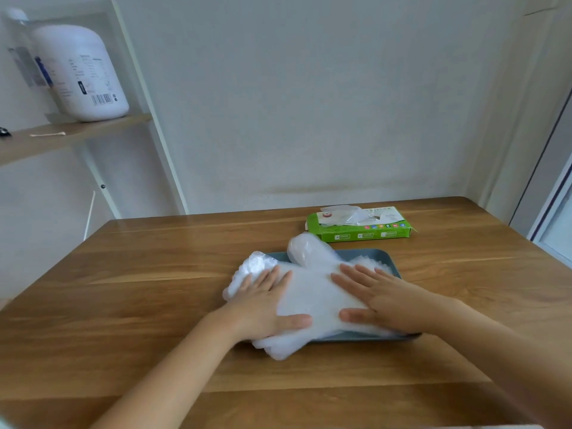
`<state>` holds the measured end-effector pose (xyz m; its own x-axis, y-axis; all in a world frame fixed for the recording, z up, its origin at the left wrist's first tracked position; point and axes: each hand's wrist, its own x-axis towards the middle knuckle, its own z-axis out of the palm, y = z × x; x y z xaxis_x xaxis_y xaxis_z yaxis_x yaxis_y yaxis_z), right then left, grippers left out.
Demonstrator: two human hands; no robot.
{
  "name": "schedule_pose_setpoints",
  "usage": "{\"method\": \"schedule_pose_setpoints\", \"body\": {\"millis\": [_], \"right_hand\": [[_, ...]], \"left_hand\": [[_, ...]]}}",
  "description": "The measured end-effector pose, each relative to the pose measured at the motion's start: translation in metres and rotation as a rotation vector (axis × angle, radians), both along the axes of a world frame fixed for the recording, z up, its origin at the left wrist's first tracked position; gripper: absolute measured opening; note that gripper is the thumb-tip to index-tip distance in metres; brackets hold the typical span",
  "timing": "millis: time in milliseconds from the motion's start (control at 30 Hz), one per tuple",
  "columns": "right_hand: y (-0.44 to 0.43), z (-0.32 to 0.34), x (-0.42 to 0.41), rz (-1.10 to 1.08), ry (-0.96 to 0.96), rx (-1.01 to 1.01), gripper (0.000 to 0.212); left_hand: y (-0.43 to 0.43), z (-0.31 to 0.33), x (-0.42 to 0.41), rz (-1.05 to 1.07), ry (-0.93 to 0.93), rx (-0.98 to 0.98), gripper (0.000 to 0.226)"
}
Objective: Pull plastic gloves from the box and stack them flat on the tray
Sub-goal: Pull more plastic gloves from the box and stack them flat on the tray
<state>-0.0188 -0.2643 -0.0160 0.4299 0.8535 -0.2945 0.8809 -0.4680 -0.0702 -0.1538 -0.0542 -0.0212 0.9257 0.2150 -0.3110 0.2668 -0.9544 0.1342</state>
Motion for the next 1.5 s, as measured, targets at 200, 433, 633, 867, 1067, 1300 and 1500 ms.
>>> {"method": "schedule_pose_setpoints", "body": {"millis": [200, 433, 633, 867, 1067, 1300, 1500], "right_hand": [[-0.009, 0.015, 0.011, -0.022, -0.075, -0.187, 0.106], [-0.011, 0.017, 0.024, -0.022, -0.117, -0.24, 0.112], [-0.012, 0.034, 0.031, -0.076, -0.041, -0.254, 0.097], [0.025, 0.06, 0.099, -0.409, -0.025, 0.565, 0.042], [0.076, 0.022, 0.139, -0.602, 0.148, 0.797, 0.056], [0.086, 0.016, 0.155, -0.714, 0.274, 1.085, 0.009], [0.057, 0.057, 0.161, -0.693, 0.877, 1.489, 0.008]], "left_hand": [[0.018, 0.022, -0.018, -0.053, 0.148, 0.227, 0.087], [0.021, 0.022, -0.015, -0.01, 0.055, 0.01, 0.1], [0.027, 0.051, 0.007, 0.079, -0.264, -0.177, 0.083], [0.028, 0.062, 0.085, 0.044, -0.356, -0.284, 0.047], [0.013, 0.044, 0.148, -0.057, -0.13, -0.265, 0.051], [0.013, 0.028, 0.16, -0.054, -0.083, -0.265, 0.059], [0.013, 0.027, 0.162, -0.036, -0.051, -0.27, 0.061]]}}
